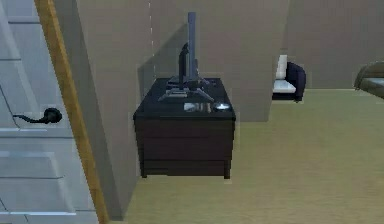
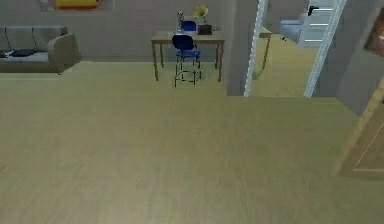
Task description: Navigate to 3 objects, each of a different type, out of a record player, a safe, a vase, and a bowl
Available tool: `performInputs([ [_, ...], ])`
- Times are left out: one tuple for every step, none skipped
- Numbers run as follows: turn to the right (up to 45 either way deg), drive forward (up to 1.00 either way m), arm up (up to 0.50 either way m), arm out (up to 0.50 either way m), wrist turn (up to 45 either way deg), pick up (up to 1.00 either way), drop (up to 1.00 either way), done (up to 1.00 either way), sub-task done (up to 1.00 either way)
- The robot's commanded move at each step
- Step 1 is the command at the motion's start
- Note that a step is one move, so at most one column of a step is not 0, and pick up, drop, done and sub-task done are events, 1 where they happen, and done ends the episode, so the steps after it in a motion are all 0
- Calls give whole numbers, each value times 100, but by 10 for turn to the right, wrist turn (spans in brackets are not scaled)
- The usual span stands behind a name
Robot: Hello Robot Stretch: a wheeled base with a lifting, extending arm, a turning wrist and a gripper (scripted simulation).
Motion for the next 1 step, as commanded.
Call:
performInputs([
  [0,85,0,0,0,0,0,0,0],
])
